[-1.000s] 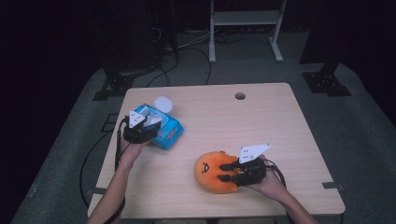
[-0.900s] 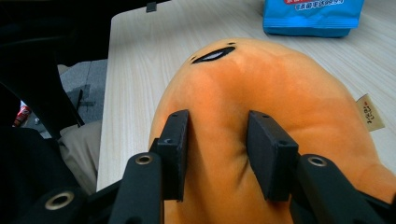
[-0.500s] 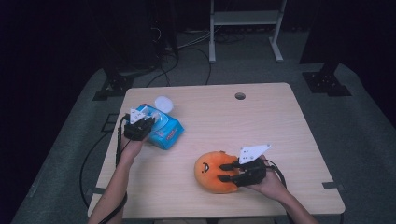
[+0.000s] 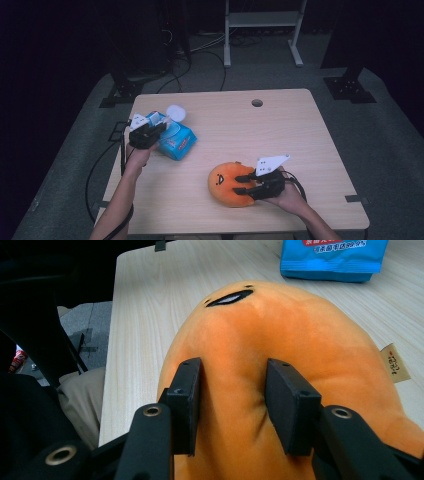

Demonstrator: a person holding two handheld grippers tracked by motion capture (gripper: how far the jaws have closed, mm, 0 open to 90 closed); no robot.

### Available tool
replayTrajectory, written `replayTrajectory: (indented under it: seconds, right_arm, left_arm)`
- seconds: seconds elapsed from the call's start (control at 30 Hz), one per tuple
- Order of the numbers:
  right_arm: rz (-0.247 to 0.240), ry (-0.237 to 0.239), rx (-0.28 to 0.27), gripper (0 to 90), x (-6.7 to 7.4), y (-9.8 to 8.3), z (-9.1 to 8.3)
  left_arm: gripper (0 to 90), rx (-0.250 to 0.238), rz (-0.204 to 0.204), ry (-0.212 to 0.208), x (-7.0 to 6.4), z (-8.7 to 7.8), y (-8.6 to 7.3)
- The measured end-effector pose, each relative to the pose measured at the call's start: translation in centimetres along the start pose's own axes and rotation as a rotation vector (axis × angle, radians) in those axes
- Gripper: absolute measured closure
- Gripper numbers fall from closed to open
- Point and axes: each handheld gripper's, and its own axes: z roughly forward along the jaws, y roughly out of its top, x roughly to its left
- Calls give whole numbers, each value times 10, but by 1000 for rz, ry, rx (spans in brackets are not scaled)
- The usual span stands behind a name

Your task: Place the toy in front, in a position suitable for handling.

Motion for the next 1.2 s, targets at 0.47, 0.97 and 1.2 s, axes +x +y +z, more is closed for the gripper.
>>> replayTrajectory:
  seconds: [0.47,0.97,1.2]
  right_arm:
    - [-4,-7,3,572,1,1,0]
    - [30,-62,-71,448,4,10,-14]
    - [35,-115,-183,404,3,24,-34]
  left_arm:
    - [874,-60,8,-165,-31,-16,16]
    - [869,-80,79,-374,-84,-30,26]
    - [866,-36,143,-506,-122,-26,19]
